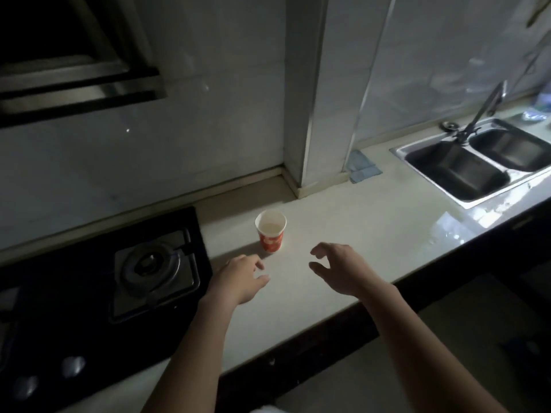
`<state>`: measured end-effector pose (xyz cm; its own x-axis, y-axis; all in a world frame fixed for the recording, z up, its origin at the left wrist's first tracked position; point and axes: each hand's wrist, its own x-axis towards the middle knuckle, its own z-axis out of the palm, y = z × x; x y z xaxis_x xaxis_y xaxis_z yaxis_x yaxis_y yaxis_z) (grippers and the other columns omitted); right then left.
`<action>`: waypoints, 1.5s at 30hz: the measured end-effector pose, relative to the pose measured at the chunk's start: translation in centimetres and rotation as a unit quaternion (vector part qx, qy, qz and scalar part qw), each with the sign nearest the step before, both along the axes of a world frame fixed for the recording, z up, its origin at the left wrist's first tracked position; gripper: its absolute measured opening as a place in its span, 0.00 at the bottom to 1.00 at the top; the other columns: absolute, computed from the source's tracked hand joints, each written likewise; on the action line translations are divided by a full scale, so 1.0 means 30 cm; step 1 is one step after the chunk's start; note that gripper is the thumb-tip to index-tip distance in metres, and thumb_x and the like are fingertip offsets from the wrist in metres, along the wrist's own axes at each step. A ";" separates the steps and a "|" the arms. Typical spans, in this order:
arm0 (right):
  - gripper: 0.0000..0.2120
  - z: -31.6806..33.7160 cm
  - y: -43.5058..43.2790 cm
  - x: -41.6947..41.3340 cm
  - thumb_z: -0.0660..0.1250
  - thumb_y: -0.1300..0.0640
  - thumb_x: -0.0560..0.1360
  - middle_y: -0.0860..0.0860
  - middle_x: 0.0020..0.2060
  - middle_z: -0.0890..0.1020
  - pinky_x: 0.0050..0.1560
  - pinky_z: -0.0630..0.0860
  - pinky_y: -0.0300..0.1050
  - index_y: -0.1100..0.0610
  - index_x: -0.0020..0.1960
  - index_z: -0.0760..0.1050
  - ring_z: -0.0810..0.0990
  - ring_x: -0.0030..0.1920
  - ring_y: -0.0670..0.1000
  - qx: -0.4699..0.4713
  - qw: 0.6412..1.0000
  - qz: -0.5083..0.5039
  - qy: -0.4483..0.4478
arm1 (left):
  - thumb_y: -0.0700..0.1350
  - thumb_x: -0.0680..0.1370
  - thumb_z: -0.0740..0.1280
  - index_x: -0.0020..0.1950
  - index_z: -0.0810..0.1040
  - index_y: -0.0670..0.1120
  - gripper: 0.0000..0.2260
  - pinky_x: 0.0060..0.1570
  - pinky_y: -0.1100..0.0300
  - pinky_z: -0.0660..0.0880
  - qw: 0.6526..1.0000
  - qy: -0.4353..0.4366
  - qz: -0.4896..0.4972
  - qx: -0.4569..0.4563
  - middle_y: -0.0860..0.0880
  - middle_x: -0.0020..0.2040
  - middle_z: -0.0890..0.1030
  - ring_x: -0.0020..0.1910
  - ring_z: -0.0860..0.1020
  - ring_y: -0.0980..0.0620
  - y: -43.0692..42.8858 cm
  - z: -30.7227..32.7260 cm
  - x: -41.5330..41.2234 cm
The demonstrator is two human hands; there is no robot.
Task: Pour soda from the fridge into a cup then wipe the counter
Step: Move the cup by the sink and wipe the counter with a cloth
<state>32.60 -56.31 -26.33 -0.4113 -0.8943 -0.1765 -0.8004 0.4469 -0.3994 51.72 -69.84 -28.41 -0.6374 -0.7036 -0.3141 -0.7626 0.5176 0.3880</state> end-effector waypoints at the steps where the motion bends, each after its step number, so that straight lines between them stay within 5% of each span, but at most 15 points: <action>1: 0.17 -0.010 -0.023 -0.041 0.66 0.48 0.78 0.50 0.57 0.82 0.55 0.76 0.46 0.52 0.64 0.75 0.80 0.57 0.53 0.003 1.000 -0.013 0.005 | 0.59 0.74 0.67 0.57 0.77 0.55 0.14 0.56 0.55 0.75 1.000 -0.012 -0.002 0.002 0.53 0.58 0.80 0.56 0.78 0.51 -0.034 -0.019 -0.018; 13: 0.27 -0.218 -0.327 -0.237 0.69 0.48 0.76 0.56 0.65 0.77 0.62 0.73 0.48 0.58 0.70 0.69 0.76 0.64 0.57 0.045 0.994 0.072 -0.068 | 0.58 0.74 0.68 0.67 0.73 0.49 0.24 0.61 0.52 0.72 0.994 -0.082 0.072 -0.007 0.47 0.65 0.77 0.63 0.75 0.44 -0.223 -0.168 -0.189; 18: 0.38 -0.294 -0.475 -0.329 0.73 0.44 0.73 0.57 0.71 0.71 0.68 0.70 0.50 0.59 0.75 0.62 0.70 0.70 0.57 0.081 0.979 0.146 -0.117 | 0.51 0.75 0.69 0.72 0.68 0.44 0.28 0.64 0.55 0.67 0.984 -0.049 0.163 0.048 0.43 0.68 0.73 0.67 0.71 0.43 -0.226 -0.213 -0.272; 27: 0.44 -0.375 -0.599 -0.375 0.78 0.48 0.69 0.55 0.73 0.68 0.67 0.68 0.49 0.55 0.76 0.58 0.69 0.70 0.56 0.067 0.952 0.239 -0.178 | 0.52 0.70 0.75 0.73 0.65 0.51 0.34 0.61 0.50 0.72 0.964 0.017 0.262 0.046 0.48 0.68 0.73 0.66 0.72 0.45 -0.227 -0.264 -0.340; 31: 0.46 -0.400 -0.608 -0.332 0.81 0.49 0.63 0.53 0.69 0.72 0.64 0.68 0.42 0.55 0.75 0.62 0.72 0.67 0.52 -0.001 0.950 0.208 -0.231 | 0.53 0.69 0.76 0.72 0.66 0.52 0.34 0.61 0.48 0.73 0.967 0.035 0.249 0.043 0.48 0.67 0.74 0.65 0.73 0.46 -0.243 -0.273 -0.340; 35: 0.44 -0.421 -0.601 -0.282 0.84 0.51 0.59 0.44 0.59 0.75 0.52 0.65 0.21 0.56 0.70 0.68 0.73 0.56 0.42 -0.091 0.944 0.144 -0.282 | 0.46 0.71 0.74 0.72 0.66 0.49 0.32 0.63 0.50 0.72 0.971 0.051 0.227 0.048 0.47 0.66 0.74 0.66 0.72 0.46 -0.249 -0.299 -0.335; 45: 0.35 -0.374 -0.602 -0.298 0.82 0.54 0.63 0.46 0.56 0.79 0.50 0.81 0.42 0.58 0.65 0.71 0.80 0.54 0.43 -0.148 0.930 0.113 -0.317 | 0.47 0.74 0.73 0.73 0.66 0.49 0.29 0.61 0.58 0.70 0.972 0.129 0.193 0.046 0.51 0.69 0.72 0.67 0.71 0.51 -0.280 -0.252 -0.315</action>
